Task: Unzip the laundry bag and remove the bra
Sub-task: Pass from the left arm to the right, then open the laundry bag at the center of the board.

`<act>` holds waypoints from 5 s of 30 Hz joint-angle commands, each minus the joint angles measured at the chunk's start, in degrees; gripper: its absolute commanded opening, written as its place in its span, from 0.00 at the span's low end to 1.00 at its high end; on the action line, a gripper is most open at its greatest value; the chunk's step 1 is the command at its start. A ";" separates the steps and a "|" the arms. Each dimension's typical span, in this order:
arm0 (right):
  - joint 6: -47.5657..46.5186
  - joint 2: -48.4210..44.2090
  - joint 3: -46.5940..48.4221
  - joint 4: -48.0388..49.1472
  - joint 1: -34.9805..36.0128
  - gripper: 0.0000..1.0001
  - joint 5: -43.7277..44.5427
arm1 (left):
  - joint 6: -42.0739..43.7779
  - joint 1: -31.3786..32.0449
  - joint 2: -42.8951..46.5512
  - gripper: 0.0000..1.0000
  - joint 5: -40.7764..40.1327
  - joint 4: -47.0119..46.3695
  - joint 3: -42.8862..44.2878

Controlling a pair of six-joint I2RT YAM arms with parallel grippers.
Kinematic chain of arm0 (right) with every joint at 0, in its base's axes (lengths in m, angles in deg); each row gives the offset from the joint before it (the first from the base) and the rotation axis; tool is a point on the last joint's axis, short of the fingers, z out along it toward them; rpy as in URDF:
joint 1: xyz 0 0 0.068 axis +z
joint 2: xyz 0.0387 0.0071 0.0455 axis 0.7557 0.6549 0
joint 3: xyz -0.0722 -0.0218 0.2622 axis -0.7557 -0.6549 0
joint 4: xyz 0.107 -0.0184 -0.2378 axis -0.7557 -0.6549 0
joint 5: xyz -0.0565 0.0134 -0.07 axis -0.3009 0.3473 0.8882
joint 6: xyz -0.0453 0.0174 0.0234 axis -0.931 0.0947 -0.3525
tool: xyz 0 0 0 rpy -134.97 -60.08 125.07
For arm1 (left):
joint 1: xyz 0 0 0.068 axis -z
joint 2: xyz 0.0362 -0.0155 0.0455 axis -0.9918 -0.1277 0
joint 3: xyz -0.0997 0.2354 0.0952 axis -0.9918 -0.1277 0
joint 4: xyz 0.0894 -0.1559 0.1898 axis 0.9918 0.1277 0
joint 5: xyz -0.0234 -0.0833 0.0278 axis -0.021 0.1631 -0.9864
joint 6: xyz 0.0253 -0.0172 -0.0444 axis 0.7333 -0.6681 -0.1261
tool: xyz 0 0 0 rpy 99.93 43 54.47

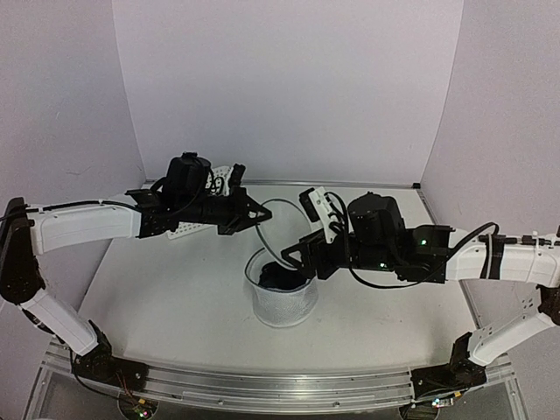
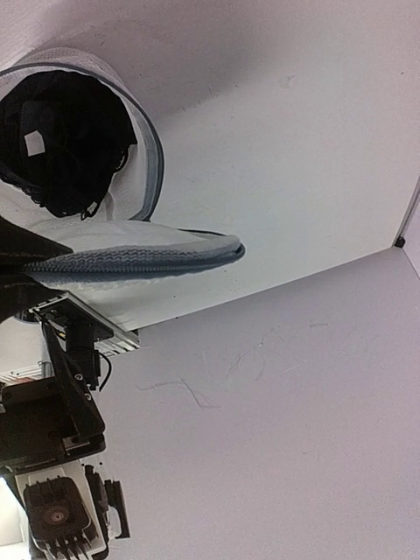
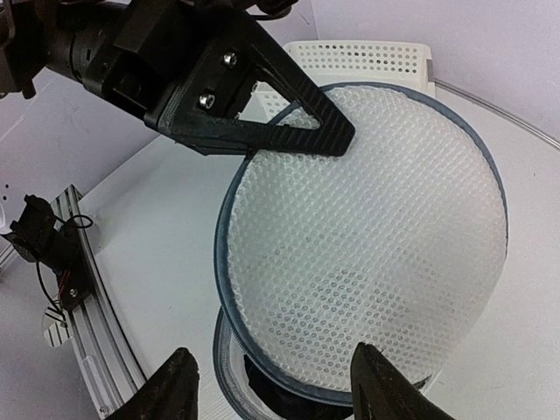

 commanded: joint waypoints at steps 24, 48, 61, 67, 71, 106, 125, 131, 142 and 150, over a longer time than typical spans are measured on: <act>-16.22 14.89 16.74 -0.46 11.72 0.63 28.03 | -7.29 -0.19 4.80 0.00 -9.30 7.34 5.20; -19.97 21.95 21.23 -1.61 12.06 0.00 41.27 | -8.29 -0.21 5.48 0.00 -7.90 7.33 5.66; -14.24 19.14 18.15 -1.40 12.12 0.00 43.56 | -6.99 -0.19 7.97 0.70 -10.87 6.24 3.81; -10.29 16.87 16.51 -1.26 11.84 0.00 46.87 | -6.56 -0.19 11.47 0.73 -15.39 6.25 0.53; -6.33 14.39 15.03 -1.26 11.26 0.00 49.37 | -6.19 -0.19 11.99 0.73 -15.89 6.21 -0.68; 43.07 -16.30 -19.22 6.38 3.56 0.00 45.11 | 9.36 0.41 -10.80 0.72 -2.84 12.36 9.14; 54.44 -30.60 -31.46 -3.09 3.59 0.56 40.75 | 12.70 1.65 -15.36 0.70 -4.89 19.55 15.28; 54.51 -36.64 -33.37 -10.04 3.57 0.62 37.63 | 14.19 1.57 -12.25 0.70 -13.08 23.82 16.89; 51.79 -44.80 -36.46 -17.32 3.55 0.71 21.64 | 15.63 -0.01 -6.85 0.72 -20.97 28.01 18.97; 44.58 -53.87 -36.15 -22.55 3.59 0.82 8.59 | 15.72 -4.23 -0.27 0.73 -25.26 28.76 14.90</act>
